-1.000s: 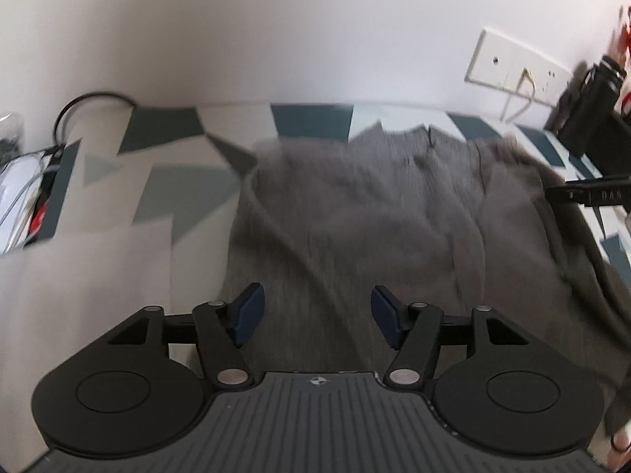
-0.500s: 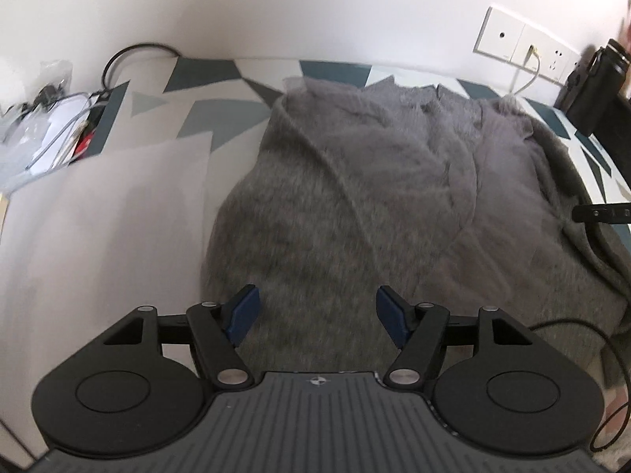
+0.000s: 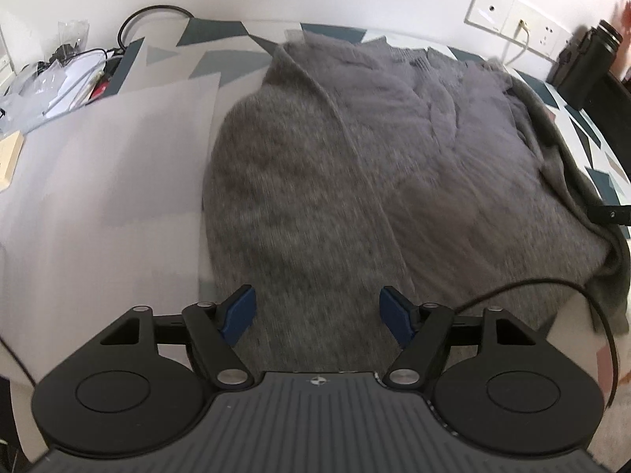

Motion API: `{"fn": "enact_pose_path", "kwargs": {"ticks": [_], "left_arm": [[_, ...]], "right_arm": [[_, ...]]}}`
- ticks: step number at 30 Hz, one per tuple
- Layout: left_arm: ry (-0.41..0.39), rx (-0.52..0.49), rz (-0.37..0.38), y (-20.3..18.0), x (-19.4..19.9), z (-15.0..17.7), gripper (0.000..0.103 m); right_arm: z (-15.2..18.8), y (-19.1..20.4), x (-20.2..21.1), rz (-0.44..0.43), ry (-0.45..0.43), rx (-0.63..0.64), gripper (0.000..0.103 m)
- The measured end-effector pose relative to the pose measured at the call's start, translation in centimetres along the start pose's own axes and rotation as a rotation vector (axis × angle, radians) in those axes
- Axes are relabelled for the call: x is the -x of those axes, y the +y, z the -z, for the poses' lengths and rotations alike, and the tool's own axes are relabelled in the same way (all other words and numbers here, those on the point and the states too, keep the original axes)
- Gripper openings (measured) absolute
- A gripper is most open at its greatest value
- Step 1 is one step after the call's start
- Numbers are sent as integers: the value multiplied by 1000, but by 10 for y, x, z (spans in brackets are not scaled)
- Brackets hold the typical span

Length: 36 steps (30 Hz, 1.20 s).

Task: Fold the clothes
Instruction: 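Lower both open grippers onto the sweater hem edge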

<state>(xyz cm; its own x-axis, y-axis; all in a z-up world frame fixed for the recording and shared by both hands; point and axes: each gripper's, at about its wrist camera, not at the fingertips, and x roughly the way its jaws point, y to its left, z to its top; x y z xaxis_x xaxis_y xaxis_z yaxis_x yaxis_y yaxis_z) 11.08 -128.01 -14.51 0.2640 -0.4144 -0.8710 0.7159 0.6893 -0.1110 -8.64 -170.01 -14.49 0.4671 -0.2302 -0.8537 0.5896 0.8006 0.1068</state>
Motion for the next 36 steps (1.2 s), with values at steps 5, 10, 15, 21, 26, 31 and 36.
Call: {"fn": "enact_pose_path", "kwargs": {"ticks": [5,10,15,21,26,31,36], "left_arm": [[26,10,14,-2,5,14,73],[38,-2,11,-4,9,22,76],[55,5,19,-3,11,27,77],[69,2,11,-7,10,31,81],[75,0,13,-6,7,31,85],[88,-3,26,-5,8,30,84],[112,-43,91,-5,13,29,44]], "right_arm": [[21,-8,13,-2,17,-31,70],[33,-14,17,-17,48,-79,76],[43,-10,17,-5,65,-53,77],[57,-3,16,12,86,-14,76],[69,2,15,27,103,18,76],[72,2,18,29,83,52,61],[72,-7,23,25,66,39,27]]}}
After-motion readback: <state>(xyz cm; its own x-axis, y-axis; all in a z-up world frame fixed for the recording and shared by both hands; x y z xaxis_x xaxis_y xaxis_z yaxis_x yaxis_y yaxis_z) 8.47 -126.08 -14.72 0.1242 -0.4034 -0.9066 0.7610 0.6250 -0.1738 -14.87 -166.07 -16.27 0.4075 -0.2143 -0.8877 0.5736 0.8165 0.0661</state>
